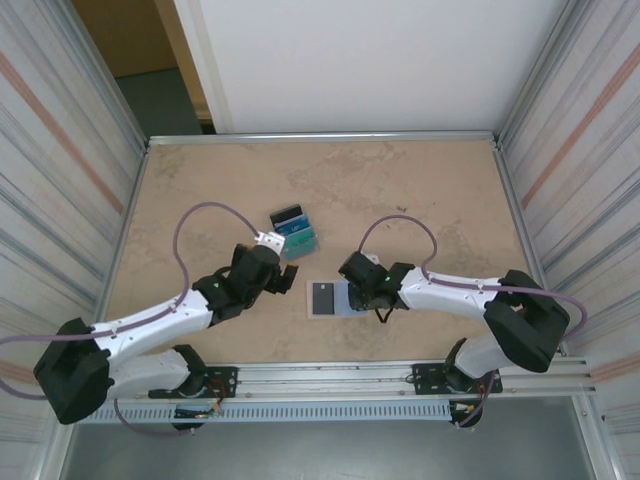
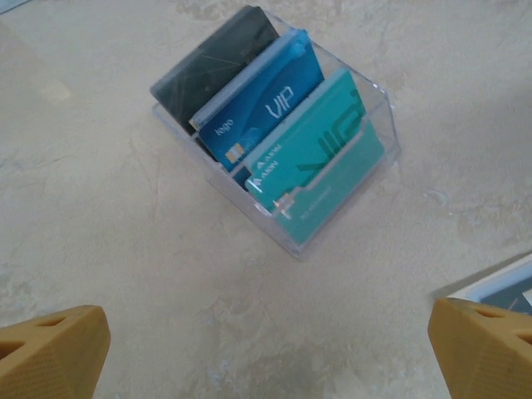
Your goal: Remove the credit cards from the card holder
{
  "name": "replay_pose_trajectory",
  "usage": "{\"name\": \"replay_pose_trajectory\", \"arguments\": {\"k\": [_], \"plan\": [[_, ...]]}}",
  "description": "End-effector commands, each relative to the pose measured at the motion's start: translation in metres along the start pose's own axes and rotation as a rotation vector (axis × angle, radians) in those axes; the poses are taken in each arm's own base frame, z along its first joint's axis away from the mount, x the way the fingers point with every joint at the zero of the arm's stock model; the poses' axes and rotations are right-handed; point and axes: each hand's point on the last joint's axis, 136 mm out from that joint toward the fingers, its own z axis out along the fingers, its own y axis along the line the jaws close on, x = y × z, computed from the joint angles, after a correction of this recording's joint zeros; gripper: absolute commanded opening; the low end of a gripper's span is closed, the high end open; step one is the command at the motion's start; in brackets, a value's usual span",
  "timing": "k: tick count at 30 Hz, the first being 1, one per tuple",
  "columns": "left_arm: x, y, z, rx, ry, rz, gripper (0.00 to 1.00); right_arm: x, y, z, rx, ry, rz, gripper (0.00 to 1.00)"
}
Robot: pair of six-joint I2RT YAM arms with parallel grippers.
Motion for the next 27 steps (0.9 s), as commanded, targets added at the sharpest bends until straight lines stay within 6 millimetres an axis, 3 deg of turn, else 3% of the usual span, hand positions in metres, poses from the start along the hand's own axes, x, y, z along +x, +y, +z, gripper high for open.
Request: {"name": "replay_pose_trajectory", "arguments": {"k": [1,9,16,22,27], "plan": [[-0.014,-0.004,-0.002,-0.025,-0.026,0.026,0.99,0.000,-0.006,-0.004,-0.014,0.000,0.047,0.32],[0.000,-0.029,0.004,0.007,0.021,0.064,0.99,-0.015,-0.017,-0.022,-0.049,-0.064,0.086,0.31],[0.008,-0.042,0.010,0.031,0.044,0.064,0.99,-0.036,-0.020,-0.051,-0.118,-0.150,0.116,0.33],[0.016,-0.051,0.018,0.035,0.073,0.084,0.99,-0.046,-0.009,-0.072,-0.222,-0.189,0.144,0.34],[0.019,-0.062,0.025,0.058,0.069,0.079,0.99,-0.045,0.010,-0.073,-0.330,-0.161,0.172,0.34]]}}
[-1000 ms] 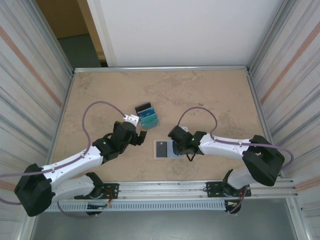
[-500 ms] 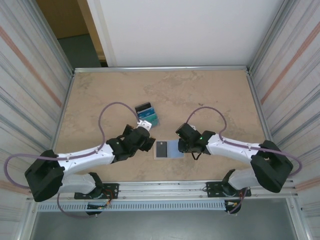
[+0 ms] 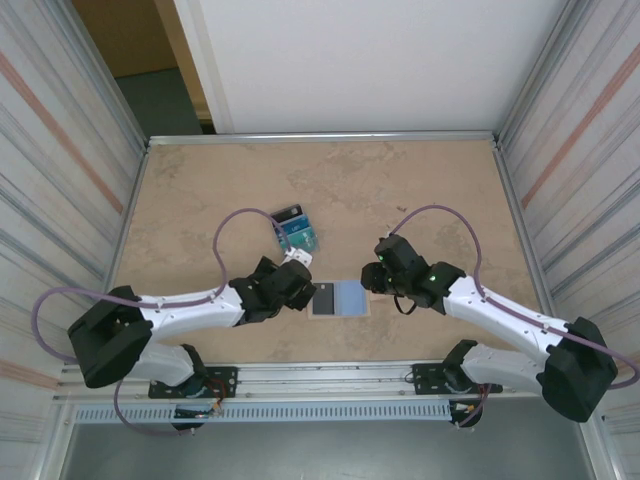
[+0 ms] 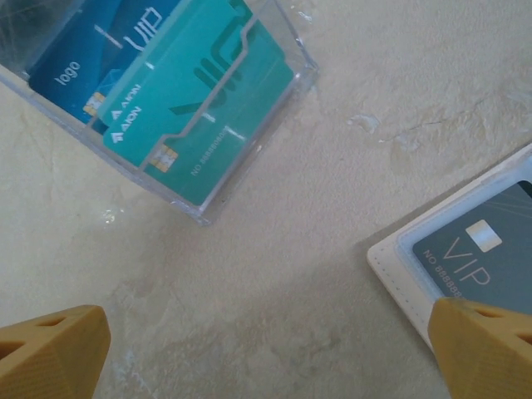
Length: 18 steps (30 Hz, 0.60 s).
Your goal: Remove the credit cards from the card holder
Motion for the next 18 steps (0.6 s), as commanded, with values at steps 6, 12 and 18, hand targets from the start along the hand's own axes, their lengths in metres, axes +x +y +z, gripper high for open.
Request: {"name": "replay_pose_trajectory", "arguments": {"k": [6,12,18], "plan": [[-0.007,-0.017,0.014,0.029,-0.016,-0.052,0.99,0.014,0.027,0.015,-0.144,0.094,0.056,0.32],[0.010,-0.012,0.020,-0.012,0.046,-0.052,0.99,0.031,0.036,0.035,-0.163,0.176,0.063,0.28],[0.023,-0.007,0.017,-0.023,0.068,-0.070,0.99,0.045,0.050,0.054,-0.155,0.245,0.030,0.23]]}}
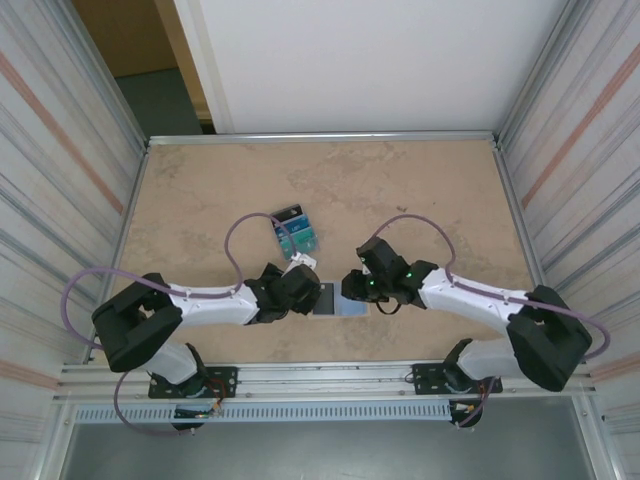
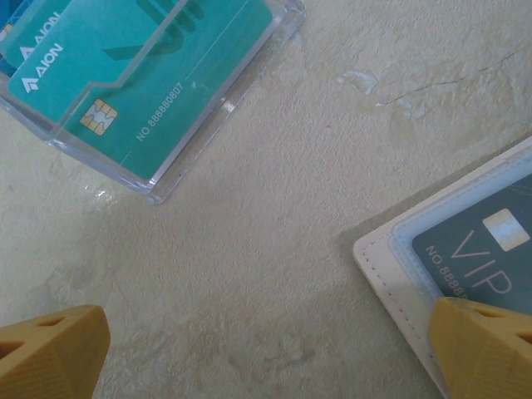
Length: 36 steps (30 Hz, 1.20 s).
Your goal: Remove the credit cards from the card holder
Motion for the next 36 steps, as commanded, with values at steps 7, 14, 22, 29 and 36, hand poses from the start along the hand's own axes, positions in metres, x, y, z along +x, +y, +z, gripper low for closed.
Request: {"name": "replay_pose_trajectory", "arguments": {"k": [7,14,22,29,36], "plan": [[0.007,0.001,-0.001,0.000,0.018,-0.031,0.99,0.008,0.023,0.030,-0.056,0.097,0.033,0.19],[0.015,-0.003,0.001,0.013,0.048,-0.018,0.99,0.013,0.018,0.040,-0.046,0.132,0.070,0.19],[0.029,-0.004,0.004,0.004,0.101,0.000,0.99,0.015,0.010,0.047,-0.059,0.156,0.130,0.15],[0.035,-0.004,0.006,-0.001,0.126,0.011,0.99,0.015,0.008,0.047,-0.095,0.161,0.162,0.15],[0.035,-0.005,0.005,-0.004,0.131,0.018,0.99,0.013,0.018,0.045,-0.213,0.153,0.196,0.14]]}}
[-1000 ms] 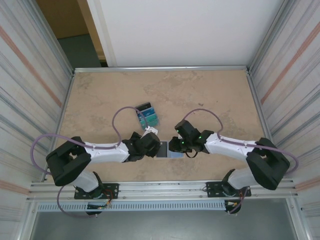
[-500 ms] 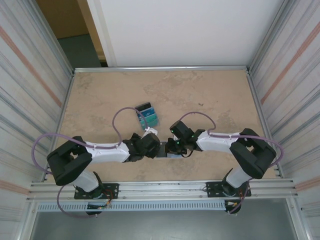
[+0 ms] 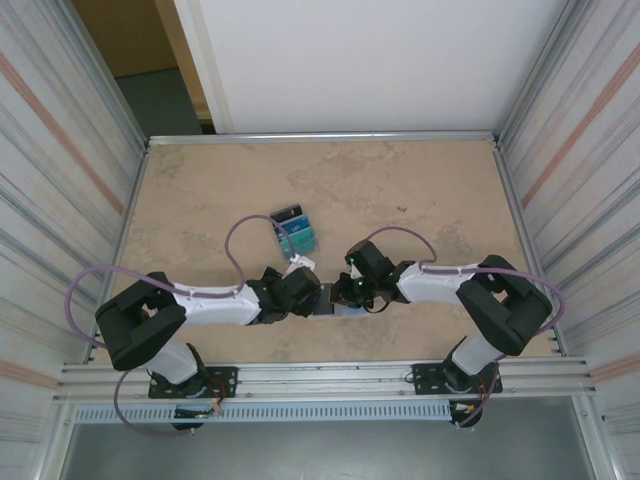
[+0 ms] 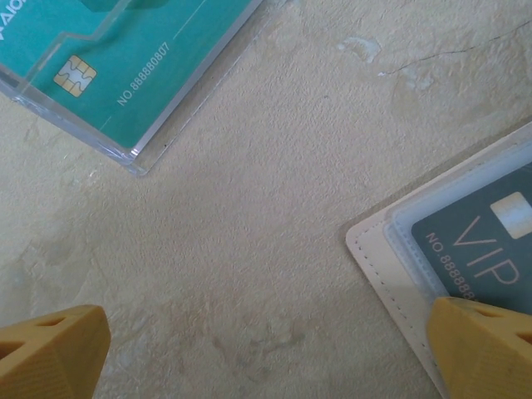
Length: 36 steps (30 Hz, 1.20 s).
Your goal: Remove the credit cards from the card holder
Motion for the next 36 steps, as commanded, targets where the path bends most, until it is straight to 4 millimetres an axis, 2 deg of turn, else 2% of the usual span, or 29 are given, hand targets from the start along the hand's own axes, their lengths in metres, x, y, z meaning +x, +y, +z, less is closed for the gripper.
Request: {"name": "replay_pose_trajectory", "arguments": {"k": [1,15,26,36], "plan": [[0.024,0.001,0.003,-0.018,0.090,0.043,0.99,0.001,0.012,-0.002,-0.097,0.009,0.024,0.14],[0.023,0.001,0.003,-0.030,0.100,0.058,0.99,-0.004,0.022,-0.016,-0.197,-0.025,0.020,0.09],[0.023,0.001,0.003,-0.040,0.108,0.066,0.99,-0.007,0.016,-0.020,-0.219,-0.038,0.042,0.09],[0.021,0.002,0.003,-0.050,0.110,0.074,0.99,-0.007,0.000,-0.021,-0.184,-0.037,0.056,0.10]]}}
